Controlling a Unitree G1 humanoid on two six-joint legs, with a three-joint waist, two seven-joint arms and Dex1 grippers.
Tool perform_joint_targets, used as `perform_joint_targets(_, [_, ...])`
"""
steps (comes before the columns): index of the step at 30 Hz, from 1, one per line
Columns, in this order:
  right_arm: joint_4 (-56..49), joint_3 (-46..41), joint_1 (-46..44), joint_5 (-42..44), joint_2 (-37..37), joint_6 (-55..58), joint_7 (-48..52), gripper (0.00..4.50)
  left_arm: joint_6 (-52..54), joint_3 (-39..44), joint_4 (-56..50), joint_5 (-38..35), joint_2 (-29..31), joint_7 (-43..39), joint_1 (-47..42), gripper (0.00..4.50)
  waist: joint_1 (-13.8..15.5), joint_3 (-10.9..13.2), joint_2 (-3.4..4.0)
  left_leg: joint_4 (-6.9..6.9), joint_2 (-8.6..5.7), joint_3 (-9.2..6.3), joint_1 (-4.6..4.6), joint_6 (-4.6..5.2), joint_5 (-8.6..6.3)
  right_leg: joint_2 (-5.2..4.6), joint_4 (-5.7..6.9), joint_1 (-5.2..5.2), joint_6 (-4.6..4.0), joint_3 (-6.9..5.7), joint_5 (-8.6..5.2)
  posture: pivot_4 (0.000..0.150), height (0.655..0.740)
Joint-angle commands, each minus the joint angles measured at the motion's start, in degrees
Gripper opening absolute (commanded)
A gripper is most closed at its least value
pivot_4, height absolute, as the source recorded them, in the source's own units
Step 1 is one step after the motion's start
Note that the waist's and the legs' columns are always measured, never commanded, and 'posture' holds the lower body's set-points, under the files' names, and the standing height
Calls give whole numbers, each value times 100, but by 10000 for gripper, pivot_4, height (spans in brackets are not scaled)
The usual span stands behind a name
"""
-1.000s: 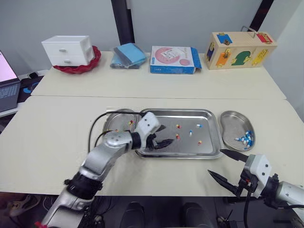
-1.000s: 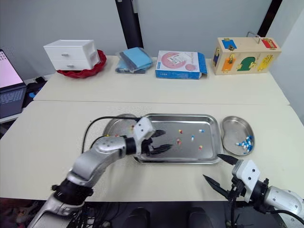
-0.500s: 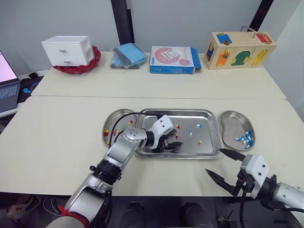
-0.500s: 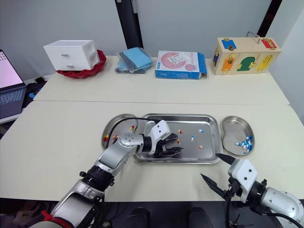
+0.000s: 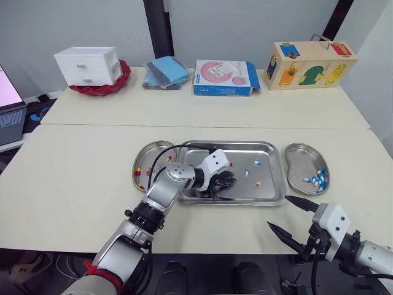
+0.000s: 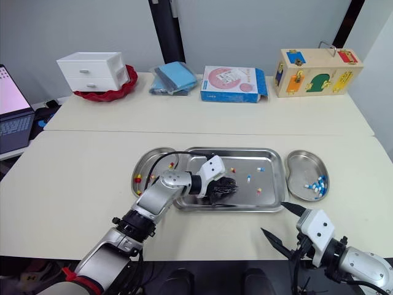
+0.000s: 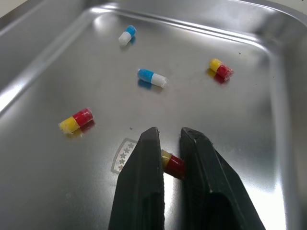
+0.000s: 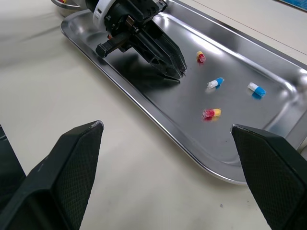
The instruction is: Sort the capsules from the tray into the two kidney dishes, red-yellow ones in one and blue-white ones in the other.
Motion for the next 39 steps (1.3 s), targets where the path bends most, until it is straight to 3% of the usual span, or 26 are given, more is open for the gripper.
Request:
perform_joint_targets(1, [-161, -143, 54, 33, 15, -135, -6, 45000, -71, -40, -17, 83, -23, -72, 78, 1993, 0, -1, 1, 0, 0, 0, 0, 0, 0, 0, 0, 0, 0, 0, 0, 1500, 7078])
perform_joint_targets(2, [-143, -138, 55, 12, 10, -159, 5, 45000, -77, -8, -136, 35, -15, -105, 99, 238, 0, -2, 3, 0, 0, 0, 0, 0, 0, 0, 0, 0, 0, 0, 0, 1500, 7078])
perform_joint_targets(11, [114, 93, -341, -120, -137, -394, 245, 45000, 1081, 740, -2001, -585, 514, -65, 414, 238, -23, -3, 5, -1, 1, 0, 0, -1, 1, 0, 2, -1, 0, 0, 0, 1500, 7078])
perform_joint_targets(19, [372, 707, -1360, -11, -266, -402, 689, 45000, 2534, 2306, -3670, -1482, 1785, 38, 1228, 238, -75, -2, 7, -3, 2, -2, 3, -1, 1, 0, 3, -1, 0, 1, 0, 1500, 7078])
perform_joint_targets(25, [612, 1220, -1861, -40, -248, -615, 1082, 45000, 3064, 3434, -4152, -1808, 2475, 354, 2167, 238, -114, 2, 2, -3, 2, -2, 0, 0, 0, -3, 0, -2, 0, -1, 0, 1500, 7078])
perform_joint_targets(31, [1028, 1609, -2151, -220, -172, -1038, 1298, 45000, 3073, 3801, -4427, -1873, 2461, 858, 2702, 238, -71, 4, -2, -1, 3, -3, -1, 0, 0, -3, 3, -2, -1, -4, 0, 1500, 7078])
perform_joint_targets(38, [1148, 1842, -2320, -236, -60, -1086, 1253, 45000, 2618, 3783, -4106, -1803, 2301, 1241, 2727, 238, -75, 4, -2, -2, 3, -3, -1, 0, 0, -2, 4, -4, -1, -3, 1, 1500, 7078])
perform_joint_targets(39, [1136, 1876, -2321, -244, -27, -1071, 1210, 45000, 2559, 3818, -3976, -1863, 2254, 1242, 2684, 2700, -75, 4, -2, -2, 3, -3, 0, 0, 0, -2, 4, -4, -1, -2, 1, 1500, 7078])
